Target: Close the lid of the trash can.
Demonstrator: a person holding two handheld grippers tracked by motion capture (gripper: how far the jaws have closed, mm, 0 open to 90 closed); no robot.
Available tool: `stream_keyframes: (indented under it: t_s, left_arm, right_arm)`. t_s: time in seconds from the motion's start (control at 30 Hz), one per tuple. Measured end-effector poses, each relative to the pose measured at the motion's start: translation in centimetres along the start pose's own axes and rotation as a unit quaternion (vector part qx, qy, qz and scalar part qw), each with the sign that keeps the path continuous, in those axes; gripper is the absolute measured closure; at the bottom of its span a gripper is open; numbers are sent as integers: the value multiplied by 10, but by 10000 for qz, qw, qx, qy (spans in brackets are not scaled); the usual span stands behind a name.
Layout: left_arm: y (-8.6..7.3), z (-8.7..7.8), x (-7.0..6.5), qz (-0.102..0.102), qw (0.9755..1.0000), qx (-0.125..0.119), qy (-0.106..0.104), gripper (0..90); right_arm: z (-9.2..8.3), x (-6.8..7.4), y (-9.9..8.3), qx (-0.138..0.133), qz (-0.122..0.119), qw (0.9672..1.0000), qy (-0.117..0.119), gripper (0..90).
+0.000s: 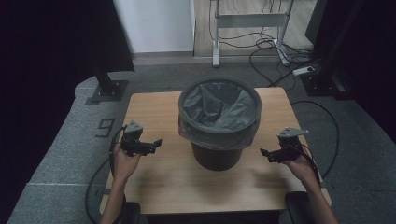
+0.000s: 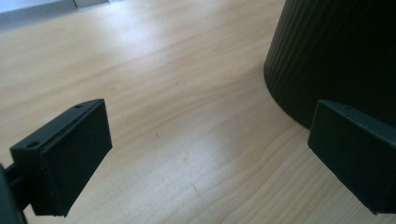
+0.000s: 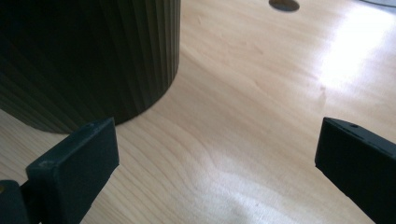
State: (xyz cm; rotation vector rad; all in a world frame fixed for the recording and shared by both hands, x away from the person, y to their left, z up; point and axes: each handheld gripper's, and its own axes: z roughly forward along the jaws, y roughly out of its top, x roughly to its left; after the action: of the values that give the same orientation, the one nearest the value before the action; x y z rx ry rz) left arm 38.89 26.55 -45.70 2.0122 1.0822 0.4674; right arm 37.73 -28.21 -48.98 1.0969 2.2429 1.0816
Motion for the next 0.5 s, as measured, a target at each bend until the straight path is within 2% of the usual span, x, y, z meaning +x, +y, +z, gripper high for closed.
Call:
stream_keyframes:
  t_s: [0.27, 0.5]
  left_arm:
    - [-29, 17, -2, -89, 9998, 151, -6, 0]
    - [-52, 33, -6, -159, 9993, 322, -66, 0]
  right_arm:
    - [14, 5, -24, 160, 63, 9998, -29, 0]
    - [21, 6, -38, 297, 60, 9995, -71, 0]
